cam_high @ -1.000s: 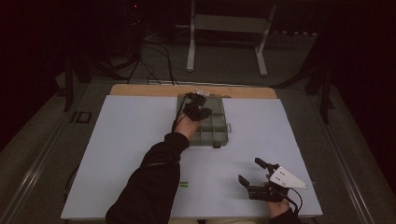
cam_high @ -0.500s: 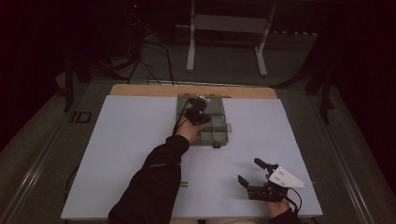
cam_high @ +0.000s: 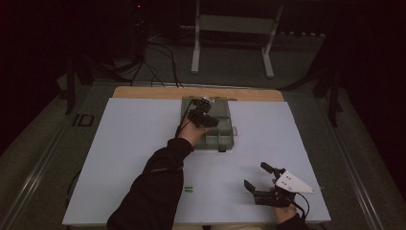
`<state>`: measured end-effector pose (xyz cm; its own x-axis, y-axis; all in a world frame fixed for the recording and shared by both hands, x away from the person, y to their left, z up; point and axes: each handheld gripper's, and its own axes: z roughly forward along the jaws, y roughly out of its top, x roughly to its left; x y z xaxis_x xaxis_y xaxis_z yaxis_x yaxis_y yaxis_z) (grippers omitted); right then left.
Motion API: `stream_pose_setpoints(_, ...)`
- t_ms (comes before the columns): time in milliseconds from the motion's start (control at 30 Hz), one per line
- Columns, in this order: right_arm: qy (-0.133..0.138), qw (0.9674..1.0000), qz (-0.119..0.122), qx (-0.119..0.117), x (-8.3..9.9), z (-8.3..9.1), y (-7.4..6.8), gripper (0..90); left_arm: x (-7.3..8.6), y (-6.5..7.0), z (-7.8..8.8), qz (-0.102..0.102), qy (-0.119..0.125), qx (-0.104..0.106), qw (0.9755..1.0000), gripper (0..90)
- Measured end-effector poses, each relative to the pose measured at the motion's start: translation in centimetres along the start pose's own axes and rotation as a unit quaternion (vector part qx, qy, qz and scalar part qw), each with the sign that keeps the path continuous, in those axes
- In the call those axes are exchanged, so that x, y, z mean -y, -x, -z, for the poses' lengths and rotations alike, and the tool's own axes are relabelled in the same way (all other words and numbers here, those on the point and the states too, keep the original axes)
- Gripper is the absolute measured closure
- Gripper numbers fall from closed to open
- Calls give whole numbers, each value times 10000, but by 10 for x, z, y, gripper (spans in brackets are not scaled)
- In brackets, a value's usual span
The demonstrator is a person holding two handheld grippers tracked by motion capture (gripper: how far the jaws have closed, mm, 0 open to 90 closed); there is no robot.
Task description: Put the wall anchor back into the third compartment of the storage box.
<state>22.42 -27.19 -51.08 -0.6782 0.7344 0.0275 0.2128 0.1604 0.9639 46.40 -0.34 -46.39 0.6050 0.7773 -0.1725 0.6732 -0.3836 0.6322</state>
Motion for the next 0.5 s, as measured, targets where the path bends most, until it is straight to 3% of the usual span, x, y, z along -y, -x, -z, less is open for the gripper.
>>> stream_pose_setpoints(33,-9,10000,5,1,0,0,0,98,0,0,2,-5,16,22,10000,329)
stream_pose_setpoints(67,-9,10000,5,1,0,0,0,98,0,0,3,-11,18,38,10000,329)
stream_pose_setpoints(167,-14,10000,11,2,0,-1,-1,98,0,2,7,-85,-26,65,9999,130)
stream_pose_setpoints(333,-29,10000,11,6,0,-1,-1,99,2,5,16,-298,-93,126,9994,62)
stream_pose_setpoints(500,-29,10000,33,19,0,-1,-1,98,5,4,29,-304,-64,173,9994,25)
